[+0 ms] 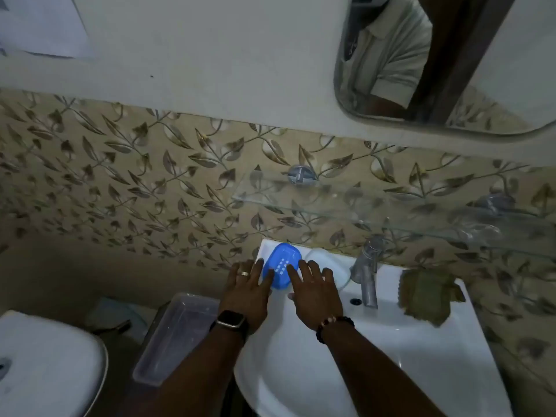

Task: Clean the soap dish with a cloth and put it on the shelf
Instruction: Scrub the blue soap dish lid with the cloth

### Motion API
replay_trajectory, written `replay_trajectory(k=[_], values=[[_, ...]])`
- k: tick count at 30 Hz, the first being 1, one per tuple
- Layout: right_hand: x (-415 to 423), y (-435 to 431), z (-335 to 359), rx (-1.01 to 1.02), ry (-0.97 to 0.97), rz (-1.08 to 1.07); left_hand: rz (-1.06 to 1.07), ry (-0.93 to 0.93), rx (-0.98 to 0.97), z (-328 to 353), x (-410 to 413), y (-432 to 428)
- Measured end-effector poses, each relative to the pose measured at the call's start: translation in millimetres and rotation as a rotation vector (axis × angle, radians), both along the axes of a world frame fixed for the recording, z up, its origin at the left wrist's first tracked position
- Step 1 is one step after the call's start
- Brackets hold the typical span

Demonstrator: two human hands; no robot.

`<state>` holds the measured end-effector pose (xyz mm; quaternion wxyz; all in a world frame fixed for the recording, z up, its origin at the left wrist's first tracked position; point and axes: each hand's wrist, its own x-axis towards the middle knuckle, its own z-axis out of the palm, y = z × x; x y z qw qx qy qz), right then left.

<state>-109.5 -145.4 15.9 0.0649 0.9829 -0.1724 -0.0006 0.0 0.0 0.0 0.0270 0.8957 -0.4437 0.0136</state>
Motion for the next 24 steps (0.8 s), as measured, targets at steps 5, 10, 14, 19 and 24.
replay_trajectory(k=[5,10,14,19,24], values=[[7,-13,-6,-0.014,-0.014,0.036,0.057,0.033,0.076,-10,-1,-21],[11,-21,-8,0.025,-0.041,0.051,0.076,0.009,0.035,-18,-2,-26],[13,-23,-9,0.002,-0.072,0.077,0.145,0.047,-0.033,-20,-2,-32],[15,-25,-8,-0.058,-0.157,0.157,0.219,0.119,-0.143,-15,-2,-36],[14,-22,-6,-0.129,-0.231,0.233,0.197,0.207,-0.299,-7,-1,-26]])
